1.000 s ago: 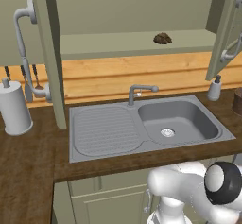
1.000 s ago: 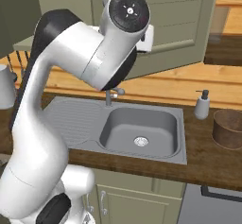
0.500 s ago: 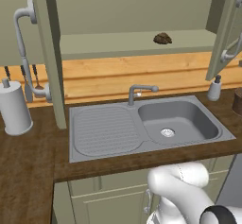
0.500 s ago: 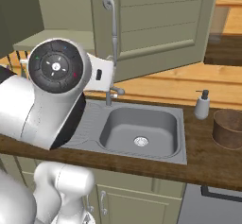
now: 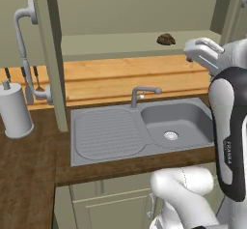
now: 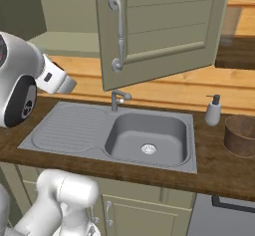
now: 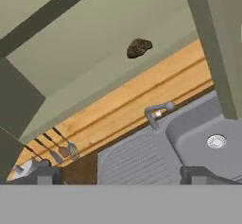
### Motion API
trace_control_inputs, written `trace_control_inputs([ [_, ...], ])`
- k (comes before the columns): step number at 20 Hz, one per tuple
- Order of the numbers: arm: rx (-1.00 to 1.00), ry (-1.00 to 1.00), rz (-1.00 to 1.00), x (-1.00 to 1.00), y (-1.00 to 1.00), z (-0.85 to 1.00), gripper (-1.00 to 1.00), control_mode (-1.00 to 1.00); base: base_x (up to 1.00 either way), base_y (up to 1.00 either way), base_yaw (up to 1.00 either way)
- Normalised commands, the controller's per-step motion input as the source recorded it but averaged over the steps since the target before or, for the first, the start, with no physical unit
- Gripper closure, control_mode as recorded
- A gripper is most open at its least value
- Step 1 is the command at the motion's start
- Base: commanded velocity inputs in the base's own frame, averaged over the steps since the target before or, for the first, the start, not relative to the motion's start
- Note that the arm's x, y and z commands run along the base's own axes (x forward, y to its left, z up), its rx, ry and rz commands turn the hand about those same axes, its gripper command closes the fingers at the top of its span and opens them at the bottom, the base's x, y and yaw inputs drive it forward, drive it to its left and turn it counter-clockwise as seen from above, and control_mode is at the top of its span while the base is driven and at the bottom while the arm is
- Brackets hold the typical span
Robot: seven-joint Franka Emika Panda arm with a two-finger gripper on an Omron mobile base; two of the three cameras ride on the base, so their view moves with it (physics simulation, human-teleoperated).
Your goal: Open the cabinet, pick up the bread from the cabinet and place it in the basket. Then move the basket to the dining counter.
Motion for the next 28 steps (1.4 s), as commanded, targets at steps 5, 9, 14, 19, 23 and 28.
trace_control_inputs([
  [5,0.38,-0.10,-0.45,0.99,0.11,-0.08,-1.00,-1.00,0.00,0.00,0.00],
  [9,0.39,-0.20,-0.65,0.64,0.00,-0.16,-1.00,-1.00,0.00,0.00,0.00],
  [14,0.42,-0.29,-0.69,0.38,0.00,0.01,-1.00,-1.00,0.00,0.00,0.00],
  [19,0.37,-0.25,-0.69,0.21,-0.04,0.34,-1.00,-1.00,0.00,0.00,0.00],
  [23,0.44,-0.15,-0.37,0.42,-0.81,0.06,-1.00,-1.00,0.00,0.00,0.00],
  [28,0.40,-0.27,-0.35,0.51,-0.94,-0.21,-1.00,-1.00,0.00,0.00,0.00],
])
